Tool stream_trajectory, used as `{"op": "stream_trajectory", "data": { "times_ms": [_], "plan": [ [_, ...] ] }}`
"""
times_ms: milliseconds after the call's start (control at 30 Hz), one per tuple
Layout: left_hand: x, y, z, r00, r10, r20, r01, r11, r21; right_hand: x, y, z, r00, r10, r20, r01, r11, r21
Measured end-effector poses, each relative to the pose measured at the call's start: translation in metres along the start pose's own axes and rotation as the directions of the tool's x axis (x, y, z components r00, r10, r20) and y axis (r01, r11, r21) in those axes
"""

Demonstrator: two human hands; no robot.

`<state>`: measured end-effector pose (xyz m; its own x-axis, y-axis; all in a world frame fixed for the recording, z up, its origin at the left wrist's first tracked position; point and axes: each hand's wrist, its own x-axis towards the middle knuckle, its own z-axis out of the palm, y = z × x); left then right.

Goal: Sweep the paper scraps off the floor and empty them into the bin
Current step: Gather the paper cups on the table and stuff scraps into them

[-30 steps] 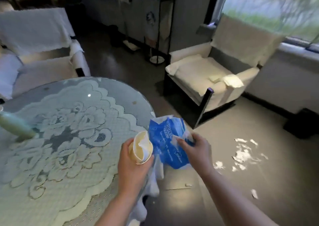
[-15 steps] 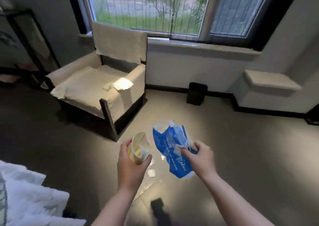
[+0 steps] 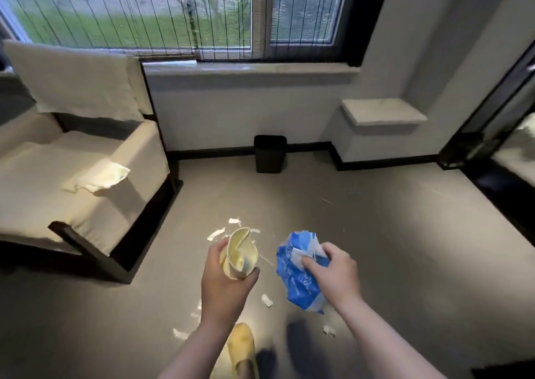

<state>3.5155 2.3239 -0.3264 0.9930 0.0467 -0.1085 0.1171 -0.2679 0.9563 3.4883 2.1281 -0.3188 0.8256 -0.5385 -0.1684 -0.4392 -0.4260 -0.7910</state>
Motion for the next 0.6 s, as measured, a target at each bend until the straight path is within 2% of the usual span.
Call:
{"op": "stream_trajectory", "data": {
  "times_ms": [233,600],
  "plan": [
    [0.134,0.029,0.046,0.994,0.045,0.103,-0.049,0.998,0.033,0.111,-0.035,0.0,0.998,0.013,-0.054,-0.016,0.998,-0.066],
    [0.278,0.073,0.134,0.989,0.046,0.137,-0.049,0.999,0.024,0.279,-0.069,-0.012,0.989,0.03,-0.144,-0.039,0.997,-0.06]
  ]
}}
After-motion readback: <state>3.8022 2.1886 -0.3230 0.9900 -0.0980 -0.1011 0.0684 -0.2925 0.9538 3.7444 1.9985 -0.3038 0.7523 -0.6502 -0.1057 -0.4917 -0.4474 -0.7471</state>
